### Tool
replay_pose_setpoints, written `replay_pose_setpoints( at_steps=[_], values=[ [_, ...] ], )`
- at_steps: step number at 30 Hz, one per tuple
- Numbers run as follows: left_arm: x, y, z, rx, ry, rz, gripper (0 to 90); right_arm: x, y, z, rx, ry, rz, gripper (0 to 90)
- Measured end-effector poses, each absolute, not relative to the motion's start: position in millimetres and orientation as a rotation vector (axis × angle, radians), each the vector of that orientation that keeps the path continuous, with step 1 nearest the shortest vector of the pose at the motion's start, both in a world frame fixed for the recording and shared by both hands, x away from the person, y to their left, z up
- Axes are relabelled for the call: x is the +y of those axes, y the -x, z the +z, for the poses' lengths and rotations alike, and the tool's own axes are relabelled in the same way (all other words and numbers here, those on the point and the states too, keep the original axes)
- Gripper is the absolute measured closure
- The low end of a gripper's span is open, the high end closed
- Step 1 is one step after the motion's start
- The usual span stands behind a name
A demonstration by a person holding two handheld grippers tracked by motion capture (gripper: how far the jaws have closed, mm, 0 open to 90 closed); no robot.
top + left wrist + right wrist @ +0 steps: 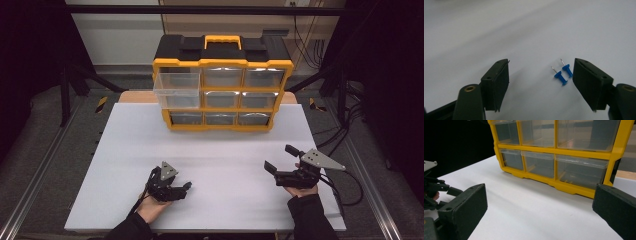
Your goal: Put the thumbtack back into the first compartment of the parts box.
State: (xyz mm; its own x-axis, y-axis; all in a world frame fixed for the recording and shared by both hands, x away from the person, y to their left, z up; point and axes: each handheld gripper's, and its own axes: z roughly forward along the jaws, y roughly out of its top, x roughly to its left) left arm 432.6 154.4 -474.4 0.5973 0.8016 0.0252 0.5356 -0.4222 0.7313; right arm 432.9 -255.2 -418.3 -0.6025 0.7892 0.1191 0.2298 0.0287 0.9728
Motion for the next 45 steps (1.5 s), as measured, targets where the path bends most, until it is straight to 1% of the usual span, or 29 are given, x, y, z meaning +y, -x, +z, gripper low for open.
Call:
replay_pose_setpoints(
  at_steps=[6,19,25,37,45],
  values=[
    [152.4,-431.5,-474.9,1.052,-2.138,0.489,36.5,-255.7,-432.9,-418.0,1.848,-1.029,1.607,0.4],
    [149.4,-430.8,-475.9,1.049,-2.158,0.489,55.1,-256.1,-432.6,-417.5,1.847,-1.026,1.612,0.4],
    [149.0,-429.6,-474.8,1.046,-2.158,0.493,61.5,-256.0,-432.1,-417.2,1.848,-1.03,1.619,0.4],
    [147.5,-430.1,-476.2,1.04,-2.177,0.479,73.3,-256.5,-432.1,-417.0,1.848,-1.026,1.615,0.4],
    [147.1,-430.4,-476.5,1.056,-2.165,0.482,78.1,-256.5,-432.0,-416.9,1.845,-1.027,1.618,0.4]
  ],
)
